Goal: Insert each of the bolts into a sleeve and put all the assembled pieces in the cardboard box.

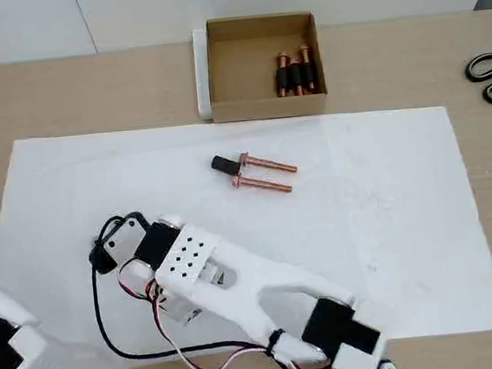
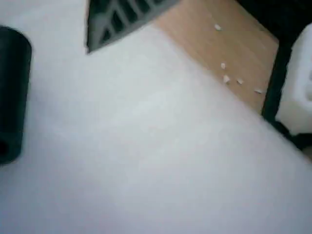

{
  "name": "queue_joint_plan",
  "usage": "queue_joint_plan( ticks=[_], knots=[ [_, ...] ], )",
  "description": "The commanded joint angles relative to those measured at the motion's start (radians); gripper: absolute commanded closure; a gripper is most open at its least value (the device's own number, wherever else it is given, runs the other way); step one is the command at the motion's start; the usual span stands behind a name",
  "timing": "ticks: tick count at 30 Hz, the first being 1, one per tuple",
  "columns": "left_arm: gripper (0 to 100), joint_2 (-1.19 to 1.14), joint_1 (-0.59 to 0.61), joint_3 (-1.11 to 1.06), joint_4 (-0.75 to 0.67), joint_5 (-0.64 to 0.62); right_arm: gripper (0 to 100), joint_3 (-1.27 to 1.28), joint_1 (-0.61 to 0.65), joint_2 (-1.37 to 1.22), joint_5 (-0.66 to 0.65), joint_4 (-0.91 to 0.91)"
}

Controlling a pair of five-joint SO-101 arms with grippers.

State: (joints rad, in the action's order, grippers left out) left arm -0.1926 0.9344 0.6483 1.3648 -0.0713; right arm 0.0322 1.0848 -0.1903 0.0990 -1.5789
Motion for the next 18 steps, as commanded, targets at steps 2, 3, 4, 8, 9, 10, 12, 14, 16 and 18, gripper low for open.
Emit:
queue_joint_plan(
  ticks=[2,3,4,8,9,10,12,14,16,18],
  knots=[
    [72,0.011,-0.003,0.047,0.003,0.005,80.0,-0.008,0.005,-0.068,0.009,-0.001],
    [72,0.011,-0.003,0.047,0.005,0.005,80.0,-0.011,0.005,-0.087,0.009,-0.001],
    [72,0.011,-0.003,0.045,0.005,0.003,79.9,-0.011,0.004,-0.102,0.006,-0.001],
    [72,0.011,-0.003,0.044,0.014,0.003,79.8,-0.012,0.002,-0.119,0.005,0.022],
    [72,0.011,-0.005,0.045,0.02,0.003,79.8,-0.012,0.002,-0.119,0.003,0.028],
    [72,0.011,-0.005,0.045,0.025,0.003,79.8,-0.012,0.002,-0.119,0.003,0.038],
    [72,0.011,-0.005,0.045,0.025,0.003,79.8,-0.012,0.002,-0.119,0.003,0.047],
    [72,0.011,-0.005,0.045,0.025,0.003,79.8,-0.012,0.002,-0.119,0.002,0.05],
    [72,0.011,-0.005,0.045,0.025,0.003,79.8,-0.012,0.001,-0.122,0.002,0.064],
    [72,0.011,-0.005,0.045,0.026,0.003,79.8,-0.012,0.001,-0.124,-0.012,0.073]
  ],
)
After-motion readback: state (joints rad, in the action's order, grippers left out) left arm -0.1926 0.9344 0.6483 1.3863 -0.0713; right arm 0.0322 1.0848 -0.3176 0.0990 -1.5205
